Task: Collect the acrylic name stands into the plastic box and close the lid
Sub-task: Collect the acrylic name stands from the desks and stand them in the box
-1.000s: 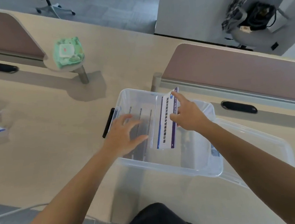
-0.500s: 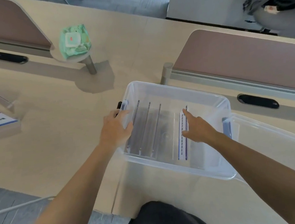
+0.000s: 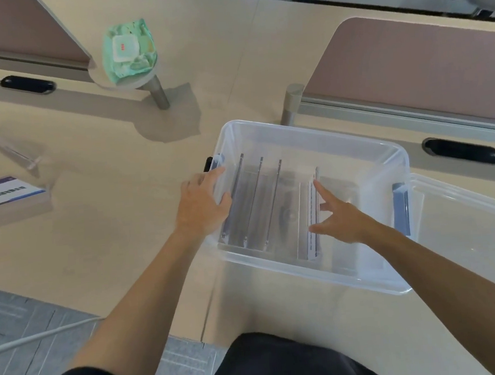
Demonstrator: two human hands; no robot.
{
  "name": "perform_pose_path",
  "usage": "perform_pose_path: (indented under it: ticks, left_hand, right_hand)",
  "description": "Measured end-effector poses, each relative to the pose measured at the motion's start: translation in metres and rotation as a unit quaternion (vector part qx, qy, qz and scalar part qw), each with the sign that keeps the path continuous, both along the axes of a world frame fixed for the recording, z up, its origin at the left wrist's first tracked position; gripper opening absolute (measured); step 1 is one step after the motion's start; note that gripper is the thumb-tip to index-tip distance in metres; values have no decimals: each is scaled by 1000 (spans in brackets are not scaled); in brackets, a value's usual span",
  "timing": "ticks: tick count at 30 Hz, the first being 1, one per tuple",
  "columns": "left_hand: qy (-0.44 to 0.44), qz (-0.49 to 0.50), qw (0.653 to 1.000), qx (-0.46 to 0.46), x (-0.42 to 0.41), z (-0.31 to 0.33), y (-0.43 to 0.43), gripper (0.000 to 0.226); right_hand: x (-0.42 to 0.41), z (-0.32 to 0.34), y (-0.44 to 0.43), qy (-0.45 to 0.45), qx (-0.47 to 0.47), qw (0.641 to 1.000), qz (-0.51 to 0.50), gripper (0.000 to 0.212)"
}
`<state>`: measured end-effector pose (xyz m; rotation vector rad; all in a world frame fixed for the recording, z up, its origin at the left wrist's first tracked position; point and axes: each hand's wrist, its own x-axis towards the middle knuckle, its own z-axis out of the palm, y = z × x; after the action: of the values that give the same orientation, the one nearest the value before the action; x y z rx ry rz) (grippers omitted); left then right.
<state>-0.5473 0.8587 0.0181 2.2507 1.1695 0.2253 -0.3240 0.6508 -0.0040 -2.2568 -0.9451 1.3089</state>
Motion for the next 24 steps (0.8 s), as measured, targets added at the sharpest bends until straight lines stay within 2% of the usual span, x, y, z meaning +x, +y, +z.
perform_pose_path:
  ticks: [5, 14, 24]
  left_hand:
    - [-2, -5, 1000, 9, 0, -1, 0, 53]
    - [-13, -2, 1000, 14, 0, -2, 2, 50]
    - [-13, 3, 1000, 10, -2, -8, 3, 48]
  right_hand:
    - [-1, 1, 1, 16, -1, 1000, 7, 97]
    - [-28, -1, 22, 16, -5, 1000, 19, 100]
    - [-34, 1, 29, -24, -3, 998, 61, 99]
